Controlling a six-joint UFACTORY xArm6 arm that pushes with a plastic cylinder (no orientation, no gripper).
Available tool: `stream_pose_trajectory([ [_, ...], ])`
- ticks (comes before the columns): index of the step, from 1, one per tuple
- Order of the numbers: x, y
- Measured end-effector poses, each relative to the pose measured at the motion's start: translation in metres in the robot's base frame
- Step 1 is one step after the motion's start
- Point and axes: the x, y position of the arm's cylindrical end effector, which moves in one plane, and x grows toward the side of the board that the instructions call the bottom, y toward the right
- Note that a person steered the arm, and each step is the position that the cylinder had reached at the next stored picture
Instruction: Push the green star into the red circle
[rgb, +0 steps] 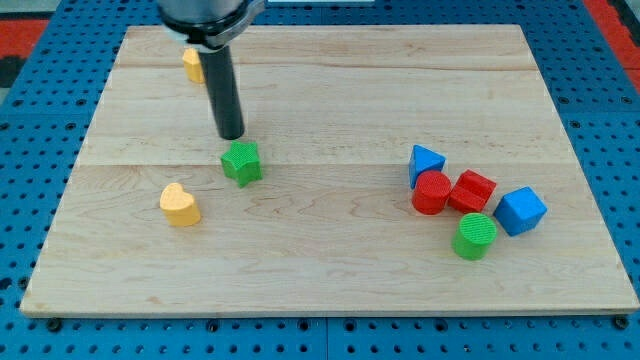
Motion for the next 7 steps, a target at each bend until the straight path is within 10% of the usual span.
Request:
stream_pose_trajectory([
  [5,0.008,-0.104],
  [7,0.029,0.065],
])
